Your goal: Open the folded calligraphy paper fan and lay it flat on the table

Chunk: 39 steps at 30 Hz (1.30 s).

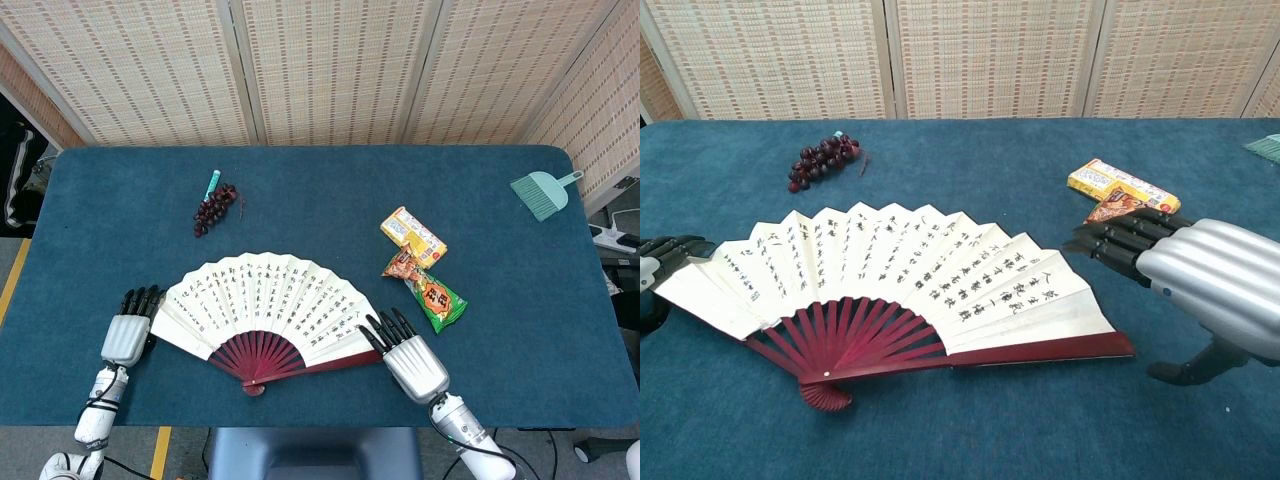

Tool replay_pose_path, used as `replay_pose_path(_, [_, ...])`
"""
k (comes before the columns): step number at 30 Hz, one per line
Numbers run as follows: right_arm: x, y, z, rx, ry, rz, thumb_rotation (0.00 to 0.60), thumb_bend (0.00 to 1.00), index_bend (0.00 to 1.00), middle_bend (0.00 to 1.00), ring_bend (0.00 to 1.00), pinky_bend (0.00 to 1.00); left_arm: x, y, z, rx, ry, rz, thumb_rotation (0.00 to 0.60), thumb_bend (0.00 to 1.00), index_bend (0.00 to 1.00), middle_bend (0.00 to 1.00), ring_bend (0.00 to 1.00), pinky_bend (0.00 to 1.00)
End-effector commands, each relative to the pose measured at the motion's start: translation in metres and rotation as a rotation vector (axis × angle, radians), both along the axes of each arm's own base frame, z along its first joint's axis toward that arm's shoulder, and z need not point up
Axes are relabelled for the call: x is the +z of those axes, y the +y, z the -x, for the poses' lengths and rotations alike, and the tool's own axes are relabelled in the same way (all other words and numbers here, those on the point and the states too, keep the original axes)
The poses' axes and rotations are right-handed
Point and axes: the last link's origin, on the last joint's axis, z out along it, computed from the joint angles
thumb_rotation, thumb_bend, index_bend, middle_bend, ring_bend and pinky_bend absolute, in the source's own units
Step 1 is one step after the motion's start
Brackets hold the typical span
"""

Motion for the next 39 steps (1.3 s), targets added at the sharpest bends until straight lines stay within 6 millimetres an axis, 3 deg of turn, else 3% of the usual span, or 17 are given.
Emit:
replay_pose_path(1, [0.009, 0.001, 0.003, 0.002, 0.034, -0.002, 0.6, 0.07, 0.0, 0.0, 0.0, 0.0, 0.007, 0.002, 0.0, -0.008, 0.004, -0.005, 0.6, 0.41, 0.0, 0.0, 0.0, 0.02])
replay_pose_path(6, [0.029, 0.004, 0.013, -0.034, 0.047, 0.024, 0.6, 0.06, 0.0, 0.0, 0.0, 0.0, 0.017, 0.003, 0.025, 0.136, 0.219, 0.066, 0.6, 0.4, 0.0, 0.0, 0.0, 0.02])
replay_pose_path(9, [0.04, 0.007, 0.02, -0.066, 0.036, 0.04, 0.6, 0.06, 0.0, 0.0, 0.0, 0.0, 0.032, 0.005, 0.01, 0.139, 0.249, 0.054, 0.6, 0.4, 0.0, 0.0, 0.0, 0.01])
replay_pose_path(16, [0.067, 0.009, 0.034, -0.101, -0.015, 0.106, 0.6, 0.06, 0.0, 0.0, 0.0, 0.0, 0.077, -0.011, -0.046, 0.043, 0.204, 0.022, 0.6, 0.41, 0.0, 0.0, 0.0, 0.01])
replay_pose_path(22, [0.081, 0.012, 0.045, -0.12, -0.045, 0.125, 0.6, 0.06, 0.0, 0.0, 0.0, 0.0, 0.103, -0.034, -0.066, 0.007, 0.259, 0.057, 0.6, 0.41, 0.0, 0.0, 0.0, 0.01])
replay_pose_path(25, [0.086, 0.014, 0.052, -0.128, -0.051, 0.144, 0.6, 0.06, 0.0, 0.0, 0.0, 0.0, 0.114, -0.04, -0.076, -0.011, 0.192, 0.03, 0.6, 0.4, 0.0, 0.0, 0.0, 0.01])
replay_pose_path(30, [0.099, 0.023, 0.066, -0.167, -0.037, 0.182, 0.6, 0.06, 0.0, 0.0, 0.0, 0.0, 0.128, -0.054, -0.075, -0.055, 0.014, -0.023, 0.6, 0.39, 0.0, 0.0, 0.0, 0.01])
replay_pose_path(35, [0.11, 0.037, 0.078, -0.212, -0.045, 0.192, 0.6, 0.06, 0.0, 0.0, 0.0, 0.0, 0.131, -0.06, -0.045, 0.062, 0.157, 0.067, 0.6, 0.4, 0.0, 0.0, 0.0, 0.0])
replay_pose_path(39, [0.118, 0.044, 0.084, -0.237, -0.067, 0.248, 0.6, 0.06, 0.0, 0.0, 0.0, 0.0, 0.133, -0.06, -0.061, 0.012, -0.006, 0.034, 0.6, 0.4, 0.0, 0.0, 0.0, 0.0])
